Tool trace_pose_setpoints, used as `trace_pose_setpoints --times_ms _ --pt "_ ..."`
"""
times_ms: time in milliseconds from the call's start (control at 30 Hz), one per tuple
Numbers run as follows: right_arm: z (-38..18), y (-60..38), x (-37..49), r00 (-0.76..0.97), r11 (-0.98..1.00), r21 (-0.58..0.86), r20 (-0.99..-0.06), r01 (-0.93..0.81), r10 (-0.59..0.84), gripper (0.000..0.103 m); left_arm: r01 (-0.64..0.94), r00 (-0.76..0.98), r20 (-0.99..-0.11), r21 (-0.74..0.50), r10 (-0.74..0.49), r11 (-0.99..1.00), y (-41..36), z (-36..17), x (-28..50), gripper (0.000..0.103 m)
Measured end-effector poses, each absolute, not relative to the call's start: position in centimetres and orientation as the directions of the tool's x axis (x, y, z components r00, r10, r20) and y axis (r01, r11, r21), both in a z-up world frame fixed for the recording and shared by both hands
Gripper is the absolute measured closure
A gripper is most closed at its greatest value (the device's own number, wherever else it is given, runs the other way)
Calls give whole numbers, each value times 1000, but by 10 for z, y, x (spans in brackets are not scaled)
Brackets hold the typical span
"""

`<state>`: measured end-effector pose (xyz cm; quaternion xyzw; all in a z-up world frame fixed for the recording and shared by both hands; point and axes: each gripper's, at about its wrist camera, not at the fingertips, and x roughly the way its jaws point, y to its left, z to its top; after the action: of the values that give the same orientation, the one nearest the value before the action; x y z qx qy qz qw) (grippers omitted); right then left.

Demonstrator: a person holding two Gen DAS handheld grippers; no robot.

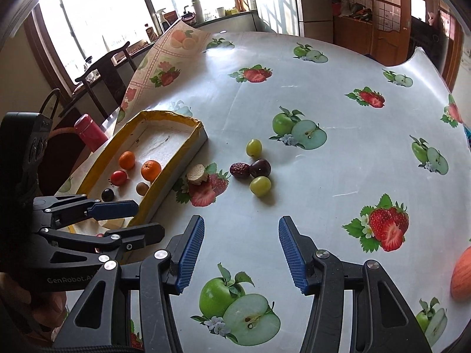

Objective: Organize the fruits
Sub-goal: 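Move both grippers back to the remaining fruits, then grasp a round pale slice with the left gripper while the right gripper grasps a green grape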

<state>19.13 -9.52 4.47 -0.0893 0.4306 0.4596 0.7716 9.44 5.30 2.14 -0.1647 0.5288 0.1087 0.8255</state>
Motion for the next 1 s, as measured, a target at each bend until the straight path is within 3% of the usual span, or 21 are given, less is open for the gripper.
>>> trace_pose_setpoints --times_ms 167,267,433,633,867,900,967,1000 --pt "36 -88 200 200 569 270 -751 -777 629 49 -391 384 -923 -163 0 906 76 -2 100 50" --pt "28 -81 206 193 570 276 -755 -774 627 49 -389 401 -915 -125 45 913 86 3 102 52" --pt "14 -65 215 189 571 268 -765 -776 616 49 -400 420 -907 -176 9 899 108 6 113 52" --pt "-4 -42 226 184 574 257 -780 -777 598 49 -388 421 -907 -149 31 909 111 5 137 51" --pt "-20 -18 233 183 583 250 -792 -773 583 63 -359 412 -907 -74 87 931 101 -1 156 51" --pt "-23 -15 233 194 590 233 -799 -773 569 63 -355 395 -915 -68 84 933 100 -7 158 52" --pt "-28 -12 233 213 607 212 -807 -766 551 70 -362 346 -932 -29 105 932 100 -20 160 85" --pt "-28 -13 234 222 613 213 -803 -760 554 75 -358 341 -932 -8 123 934 98 -23 160 91"
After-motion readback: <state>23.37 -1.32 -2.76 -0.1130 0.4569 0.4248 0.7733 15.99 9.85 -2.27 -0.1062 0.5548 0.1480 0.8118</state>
